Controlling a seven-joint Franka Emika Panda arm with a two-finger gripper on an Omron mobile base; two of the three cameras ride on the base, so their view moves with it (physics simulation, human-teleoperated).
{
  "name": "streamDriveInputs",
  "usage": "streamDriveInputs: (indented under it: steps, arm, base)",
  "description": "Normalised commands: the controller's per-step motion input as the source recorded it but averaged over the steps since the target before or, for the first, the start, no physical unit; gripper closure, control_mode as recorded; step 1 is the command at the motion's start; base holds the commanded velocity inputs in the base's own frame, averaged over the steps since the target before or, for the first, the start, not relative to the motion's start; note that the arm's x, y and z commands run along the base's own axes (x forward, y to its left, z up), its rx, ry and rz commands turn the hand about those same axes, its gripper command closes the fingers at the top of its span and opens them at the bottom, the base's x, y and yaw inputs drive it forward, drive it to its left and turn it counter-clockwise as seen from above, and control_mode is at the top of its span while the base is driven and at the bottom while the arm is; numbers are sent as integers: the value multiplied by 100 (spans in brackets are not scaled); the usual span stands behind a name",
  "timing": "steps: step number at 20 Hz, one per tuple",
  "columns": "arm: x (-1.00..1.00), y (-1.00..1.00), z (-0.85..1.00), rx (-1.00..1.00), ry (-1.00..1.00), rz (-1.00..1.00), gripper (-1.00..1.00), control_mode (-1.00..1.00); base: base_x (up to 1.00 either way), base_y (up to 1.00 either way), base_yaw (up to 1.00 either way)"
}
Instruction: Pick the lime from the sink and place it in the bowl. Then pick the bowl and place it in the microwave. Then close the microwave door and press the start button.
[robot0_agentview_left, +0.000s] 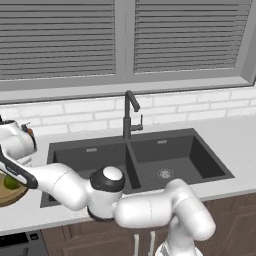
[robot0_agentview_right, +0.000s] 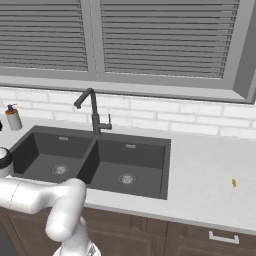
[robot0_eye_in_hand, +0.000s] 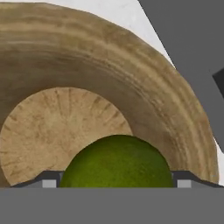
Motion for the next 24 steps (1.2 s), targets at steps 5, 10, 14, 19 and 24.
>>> streamDriveInputs:
  steps: [5, 10, 14, 19, 24]
  arm:
    - [-17, -2, 0, 3, -17, -1, -100, -100]
    - [-49, -25, 1, 9, -14, -9, -100, -100]
    - [-43, -82, 7, 22, -3, -27, -100, -100]
    - [-27, -100, 7, 33, 0, -42, -100, -100]
    - [-45, -96, 0, 25, -2, -40, -100, -100]
  base:
    - [0, 0, 0]
    - [0, 0, 0]
    - [0, 0, 0]
    - [0, 0, 0]
    - [0, 0, 0]
